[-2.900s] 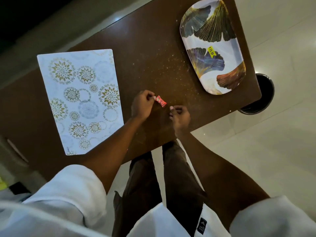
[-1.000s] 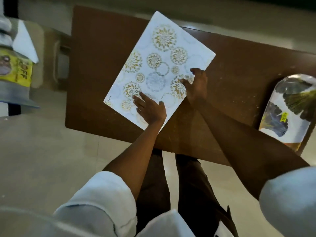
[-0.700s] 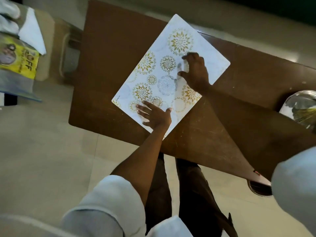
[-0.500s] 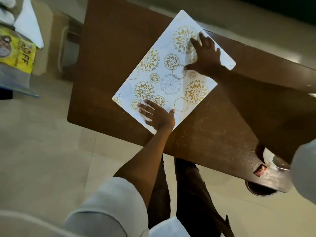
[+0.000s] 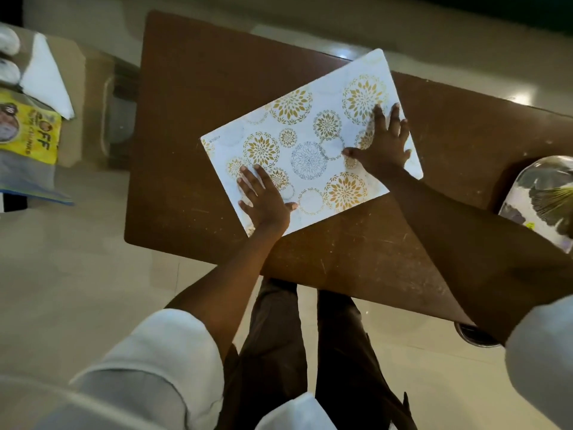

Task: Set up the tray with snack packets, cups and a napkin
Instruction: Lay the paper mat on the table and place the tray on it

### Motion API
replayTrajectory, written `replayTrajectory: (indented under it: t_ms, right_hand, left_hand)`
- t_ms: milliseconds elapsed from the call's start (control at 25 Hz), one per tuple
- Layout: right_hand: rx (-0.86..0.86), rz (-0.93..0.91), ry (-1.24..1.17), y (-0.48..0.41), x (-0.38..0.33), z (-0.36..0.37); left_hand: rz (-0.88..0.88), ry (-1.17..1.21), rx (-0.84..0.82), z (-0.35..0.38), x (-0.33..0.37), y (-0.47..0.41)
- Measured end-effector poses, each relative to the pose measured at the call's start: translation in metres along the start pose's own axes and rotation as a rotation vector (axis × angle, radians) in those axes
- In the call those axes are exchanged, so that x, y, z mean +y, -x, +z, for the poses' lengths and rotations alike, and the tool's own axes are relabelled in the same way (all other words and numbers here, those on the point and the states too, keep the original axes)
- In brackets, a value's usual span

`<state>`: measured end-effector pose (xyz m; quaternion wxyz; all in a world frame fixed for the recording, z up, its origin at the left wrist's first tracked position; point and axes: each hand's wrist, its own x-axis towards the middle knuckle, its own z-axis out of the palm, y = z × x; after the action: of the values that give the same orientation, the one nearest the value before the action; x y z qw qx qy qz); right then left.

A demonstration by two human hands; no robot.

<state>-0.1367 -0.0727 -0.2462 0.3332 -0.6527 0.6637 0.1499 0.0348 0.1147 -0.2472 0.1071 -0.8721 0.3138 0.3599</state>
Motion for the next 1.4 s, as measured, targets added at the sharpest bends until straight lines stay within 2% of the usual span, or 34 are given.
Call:
replayTrajectory:
  t_ms: [240,600,1400]
  right_hand:
    - [0.06,0.227,-0.167,0.044,0.031,0.032]
    - [0.072,0.434,-0.324,0.087,0.056,0.056]
    - [0.068,0.402,-0.31,0.108,0.084,0.068]
  left_hand:
    - [0.278,-0.189,-0.006,-0.026,-0.013,-0.03]
    - [0.482,-0.37,0.008,-0.032,-0.005,-0.04]
    - [0.459,-0.37,0.014,-0.009,-0.013,-0.012]
